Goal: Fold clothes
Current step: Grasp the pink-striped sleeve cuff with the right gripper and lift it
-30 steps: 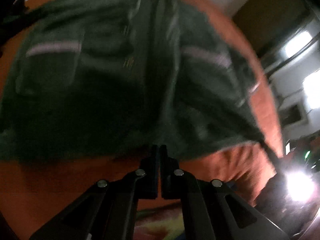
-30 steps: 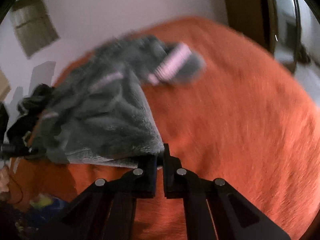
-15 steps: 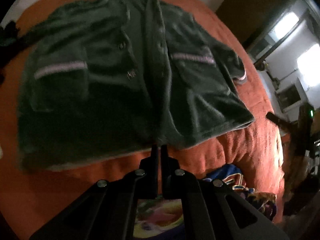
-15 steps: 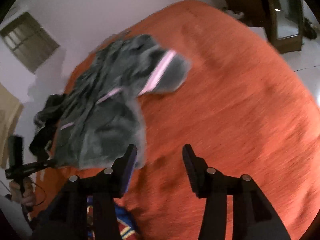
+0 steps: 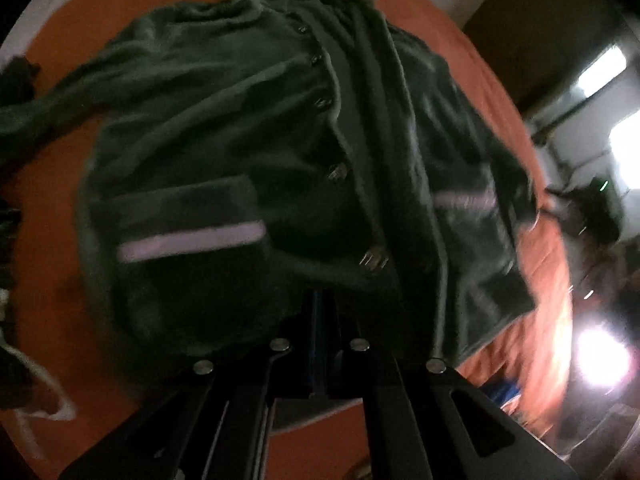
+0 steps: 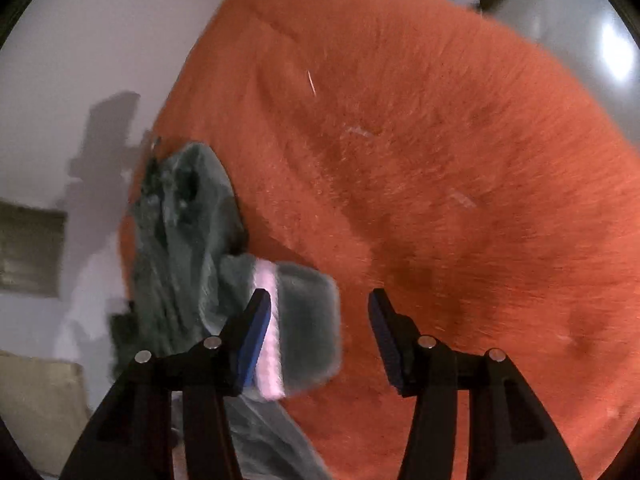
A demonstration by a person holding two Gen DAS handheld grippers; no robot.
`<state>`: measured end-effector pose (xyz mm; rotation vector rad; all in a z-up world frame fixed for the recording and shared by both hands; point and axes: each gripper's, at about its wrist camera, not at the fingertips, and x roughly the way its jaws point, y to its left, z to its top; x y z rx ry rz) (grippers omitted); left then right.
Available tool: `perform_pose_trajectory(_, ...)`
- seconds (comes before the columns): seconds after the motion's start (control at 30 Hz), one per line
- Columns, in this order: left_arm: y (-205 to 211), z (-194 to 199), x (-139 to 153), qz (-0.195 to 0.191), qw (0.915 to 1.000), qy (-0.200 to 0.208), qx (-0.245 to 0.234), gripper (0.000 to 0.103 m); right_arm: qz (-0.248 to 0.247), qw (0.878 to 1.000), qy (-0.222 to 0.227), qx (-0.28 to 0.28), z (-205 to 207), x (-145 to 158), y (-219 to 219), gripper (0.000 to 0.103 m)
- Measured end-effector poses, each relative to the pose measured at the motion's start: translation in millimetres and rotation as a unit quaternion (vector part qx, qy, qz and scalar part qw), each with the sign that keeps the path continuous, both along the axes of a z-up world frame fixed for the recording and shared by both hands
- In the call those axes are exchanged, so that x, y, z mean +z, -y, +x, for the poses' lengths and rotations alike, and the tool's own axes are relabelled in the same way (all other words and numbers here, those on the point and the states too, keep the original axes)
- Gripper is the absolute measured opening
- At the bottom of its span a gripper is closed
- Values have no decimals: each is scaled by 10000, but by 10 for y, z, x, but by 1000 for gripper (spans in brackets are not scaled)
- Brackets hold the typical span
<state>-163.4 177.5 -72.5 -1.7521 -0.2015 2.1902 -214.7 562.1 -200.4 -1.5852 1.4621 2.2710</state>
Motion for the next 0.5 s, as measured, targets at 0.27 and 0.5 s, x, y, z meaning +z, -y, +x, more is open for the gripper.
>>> perform_pose_trajectory(0.27, -571, -976, -128, -366, 9985, 244, -332, 3, -415, 9978, -450, 247, -217, -202, 240, 10)
perform_pose_trajectory(0.5, -962, -1628, 15, 431, 9990, 96, 54, 3, 1591, 9734, -1429, -822, -29, 1288, -377, 6)
